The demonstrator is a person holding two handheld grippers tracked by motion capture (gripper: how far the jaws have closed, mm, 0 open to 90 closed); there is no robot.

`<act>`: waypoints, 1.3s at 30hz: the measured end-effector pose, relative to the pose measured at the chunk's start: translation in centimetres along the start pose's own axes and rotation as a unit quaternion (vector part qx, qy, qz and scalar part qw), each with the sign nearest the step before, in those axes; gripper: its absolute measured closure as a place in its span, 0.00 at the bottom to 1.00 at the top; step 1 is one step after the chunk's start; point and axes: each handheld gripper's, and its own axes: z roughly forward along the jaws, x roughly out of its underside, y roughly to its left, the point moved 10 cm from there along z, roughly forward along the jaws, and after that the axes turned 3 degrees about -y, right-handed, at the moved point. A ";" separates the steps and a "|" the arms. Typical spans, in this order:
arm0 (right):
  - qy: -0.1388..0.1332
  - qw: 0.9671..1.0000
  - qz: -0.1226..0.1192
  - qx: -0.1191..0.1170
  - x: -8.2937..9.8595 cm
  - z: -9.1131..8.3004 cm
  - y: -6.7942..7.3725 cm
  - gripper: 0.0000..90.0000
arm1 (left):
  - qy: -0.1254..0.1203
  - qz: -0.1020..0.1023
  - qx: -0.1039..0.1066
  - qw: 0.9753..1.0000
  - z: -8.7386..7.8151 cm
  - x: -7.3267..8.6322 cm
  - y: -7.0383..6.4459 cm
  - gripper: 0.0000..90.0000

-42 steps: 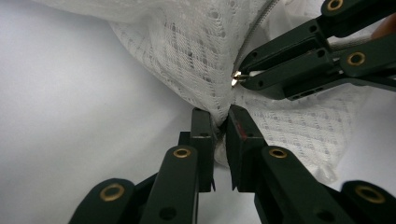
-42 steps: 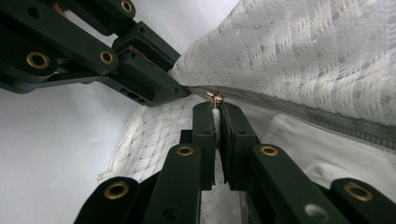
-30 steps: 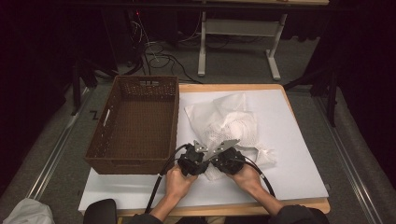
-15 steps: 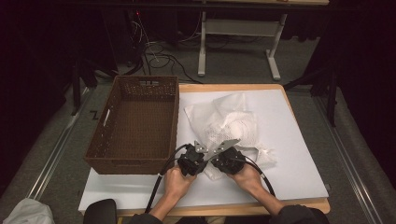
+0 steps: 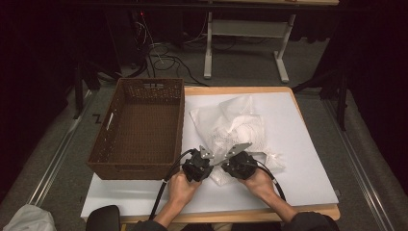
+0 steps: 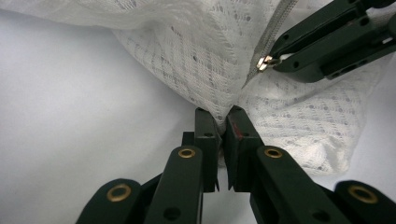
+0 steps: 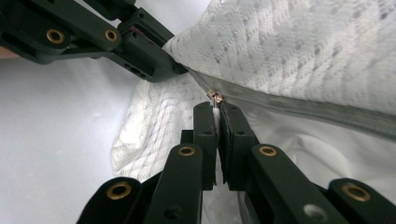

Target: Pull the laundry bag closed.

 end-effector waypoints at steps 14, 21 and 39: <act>-0.008 1.000 0.005 -0.010 0.8 -0.7 -0.4 0.97 | 0.014 0.011 0.001 1.000 0.0 0.0 0.0 0.94; -0.010 1.000 0.004 -0.009 0.9 -1.3 -0.8 0.97 | 0.017 0.019 -0.010 1.000 0.0 0.0 -0.2 0.94; -0.010 1.000 0.014 -0.019 1.2 -1.2 -1.1 0.97 | 0.015 0.046 -0.036 0.998 0.0 0.0 -0.4 0.94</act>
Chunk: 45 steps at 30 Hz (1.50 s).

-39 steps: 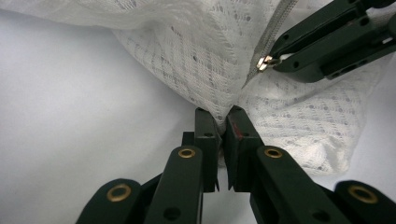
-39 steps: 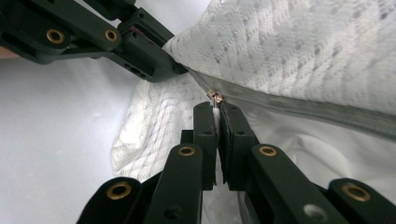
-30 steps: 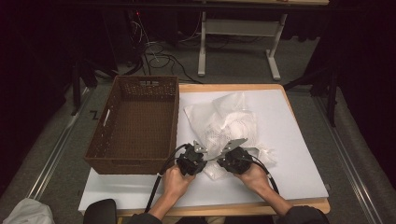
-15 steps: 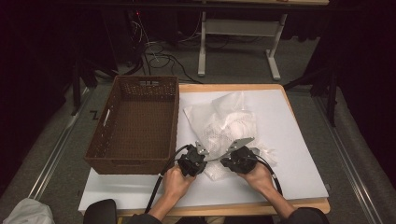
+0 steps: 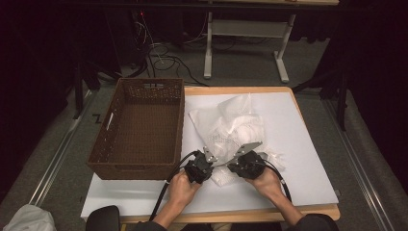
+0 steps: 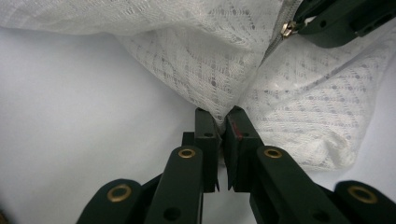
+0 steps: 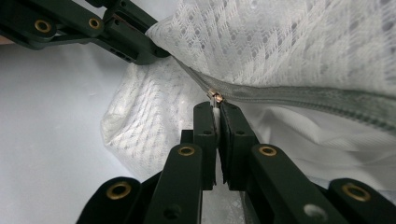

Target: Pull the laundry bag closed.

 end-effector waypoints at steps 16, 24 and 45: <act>-0.007 1.000 0.012 0.005 0.6 -1.0 -0.9 0.97 | 0.007 0.002 0.000 1.000 0.0 -0.1 0.0 0.94; -0.007 1.000 0.011 0.008 0.7 -1.2 -1.0 0.97 | 0.007 0.001 0.003 1.000 0.0 -0.1 0.0 0.94; -0.016 0.999 0.028 0.015 1.0 -2.1 -2.1 0.97 | 0.009 -0.004 0.008 1.000 0.0 -0.1 0.1 0.94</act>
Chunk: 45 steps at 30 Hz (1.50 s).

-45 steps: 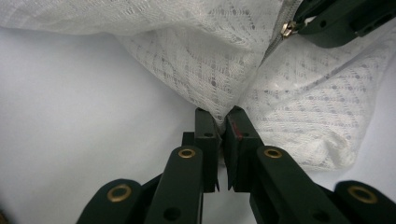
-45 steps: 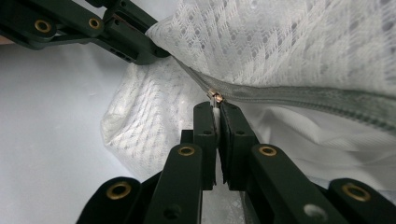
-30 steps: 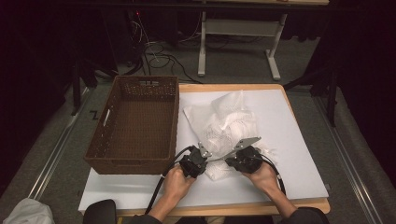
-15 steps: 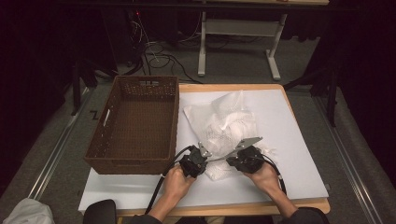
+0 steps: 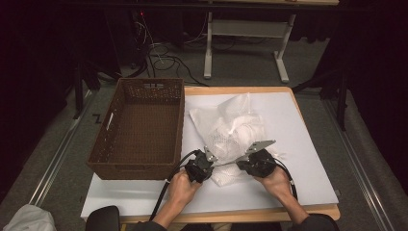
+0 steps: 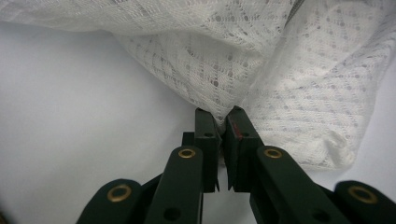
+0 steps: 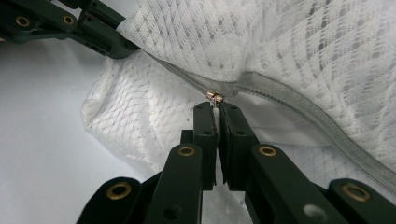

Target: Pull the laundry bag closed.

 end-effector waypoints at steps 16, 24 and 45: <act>-0.003 1.000 0.015 0.007 0.2 -0.5 -0.6 0.97 | 0.002 -0.007 -0.004 1.000 0.0 -0.1 0.2 0.94; -0.007 1.000 0.022 0.013 0.3 -0.8 -1.1 0.97 | 0.010 0.004 -0.026 1.000 0.0 -0.1 0.3 0.94; -0.022 0.999 0.046 -0.003 0.2 -1.1 -1.2 0.97 | 0.008 0.006 -0.018 1.000 0.1 -0.4 -0.2 0.74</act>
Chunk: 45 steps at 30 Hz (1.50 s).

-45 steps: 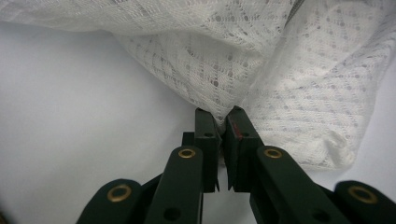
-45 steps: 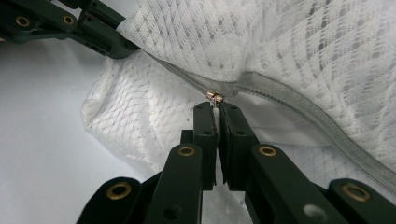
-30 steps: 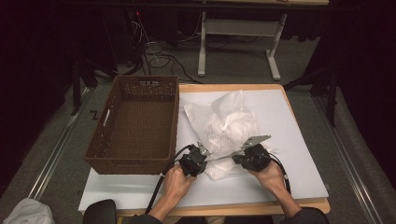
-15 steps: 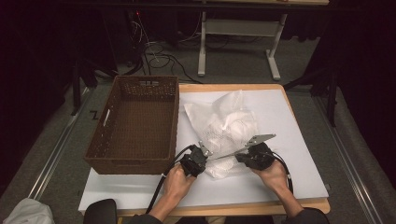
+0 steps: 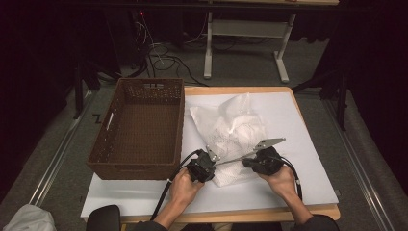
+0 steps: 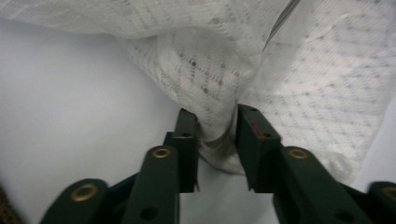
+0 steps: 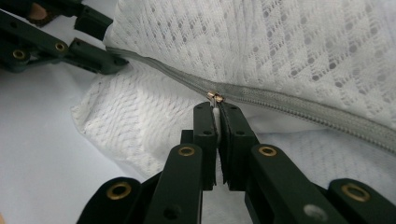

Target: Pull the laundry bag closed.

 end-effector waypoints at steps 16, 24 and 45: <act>0.004 1.000 -0.004 -0.005 0.1 -0.1 0.3 0.97 | 0.002 -0.001 0.005 1.000 0.0 0.1 0.1 0.94; -0.002 1.000 0.009 0.010 0.2 -0.8 -0.8 0.97 | 0.002 -0.009 0.001 1.000 0.0 0.3 0.5 0.94; -0.009 0.999 0.028 0.026 0.8 -1.9 -2.6 0.97 | 0.006 -0.011 0.000 1.000 0.0 0.3 0.5 0.94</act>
